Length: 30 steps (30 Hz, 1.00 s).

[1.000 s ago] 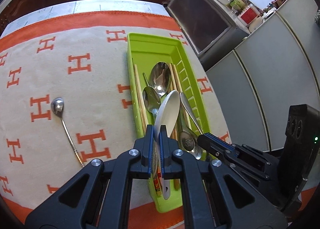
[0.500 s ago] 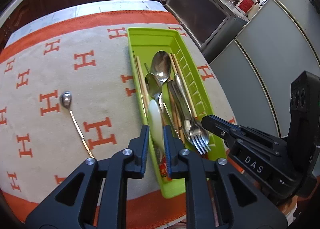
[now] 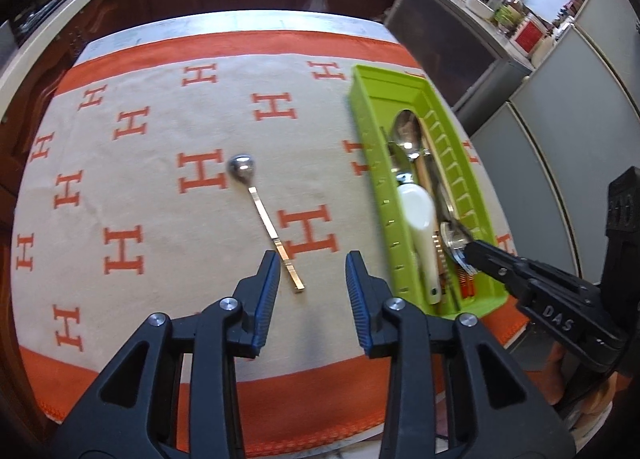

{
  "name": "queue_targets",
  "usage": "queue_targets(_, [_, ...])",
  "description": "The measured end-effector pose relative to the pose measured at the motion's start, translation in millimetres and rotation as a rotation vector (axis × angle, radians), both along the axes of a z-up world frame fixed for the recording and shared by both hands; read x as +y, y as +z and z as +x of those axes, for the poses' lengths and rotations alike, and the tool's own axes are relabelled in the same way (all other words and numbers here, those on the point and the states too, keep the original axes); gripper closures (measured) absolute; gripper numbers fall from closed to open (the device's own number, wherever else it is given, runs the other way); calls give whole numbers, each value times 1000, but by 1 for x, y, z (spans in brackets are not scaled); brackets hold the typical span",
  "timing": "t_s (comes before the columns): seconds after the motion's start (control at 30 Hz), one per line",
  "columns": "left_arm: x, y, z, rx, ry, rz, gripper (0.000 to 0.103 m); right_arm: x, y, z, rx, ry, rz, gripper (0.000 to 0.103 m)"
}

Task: Organize utensils
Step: 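Move the open right tool over the gold-handled spoon on the cloth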

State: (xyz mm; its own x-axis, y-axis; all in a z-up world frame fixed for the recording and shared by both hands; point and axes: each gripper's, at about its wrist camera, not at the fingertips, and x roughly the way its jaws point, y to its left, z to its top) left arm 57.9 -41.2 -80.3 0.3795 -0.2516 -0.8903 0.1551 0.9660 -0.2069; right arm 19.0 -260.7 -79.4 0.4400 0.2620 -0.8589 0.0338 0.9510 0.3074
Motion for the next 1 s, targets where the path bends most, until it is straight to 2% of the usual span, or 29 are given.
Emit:
queue_targets(0.17, [26, -6, -2, -10, 54, 46, 72, 17, 5, 3, -9, 37, -14, 97])
queue_targets(0.57, [63, -24, 0, 20, 117, 40, 72, 67, -3, 17, 30, 137, -39, 97])
queue_targets(1.0, [95, -37, 8, 17, 159, 49, 72, 98, -27, 38, 101, 191, -71, 95])
